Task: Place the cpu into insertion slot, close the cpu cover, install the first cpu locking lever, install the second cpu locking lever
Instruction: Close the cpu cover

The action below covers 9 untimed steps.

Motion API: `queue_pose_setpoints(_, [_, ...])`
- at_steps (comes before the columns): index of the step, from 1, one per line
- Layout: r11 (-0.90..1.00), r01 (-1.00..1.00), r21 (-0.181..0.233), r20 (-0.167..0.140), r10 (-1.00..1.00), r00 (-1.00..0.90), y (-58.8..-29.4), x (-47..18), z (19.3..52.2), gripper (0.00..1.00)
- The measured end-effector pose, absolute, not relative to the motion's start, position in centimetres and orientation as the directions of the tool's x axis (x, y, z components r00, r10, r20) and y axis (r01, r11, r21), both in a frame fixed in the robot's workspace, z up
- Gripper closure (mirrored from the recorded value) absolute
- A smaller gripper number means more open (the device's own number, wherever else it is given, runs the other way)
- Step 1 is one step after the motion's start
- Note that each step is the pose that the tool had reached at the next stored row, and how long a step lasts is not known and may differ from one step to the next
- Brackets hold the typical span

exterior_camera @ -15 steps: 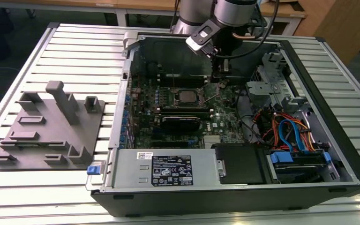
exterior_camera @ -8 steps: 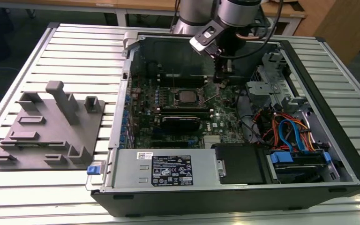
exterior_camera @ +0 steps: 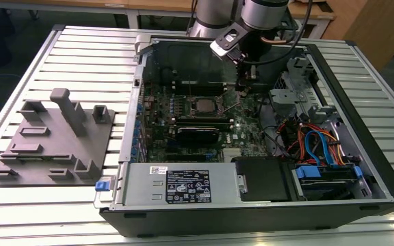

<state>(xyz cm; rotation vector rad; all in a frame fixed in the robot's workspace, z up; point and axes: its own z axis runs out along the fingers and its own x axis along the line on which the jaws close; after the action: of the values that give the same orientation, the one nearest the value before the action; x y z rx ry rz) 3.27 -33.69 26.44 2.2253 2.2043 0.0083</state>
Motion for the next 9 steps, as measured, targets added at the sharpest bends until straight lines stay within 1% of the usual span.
queue_pose_setpoints(9, [-0.009,1.0,0.01,-0.003,1.0,0.009,-33.66,3.28,26.44,0.9])
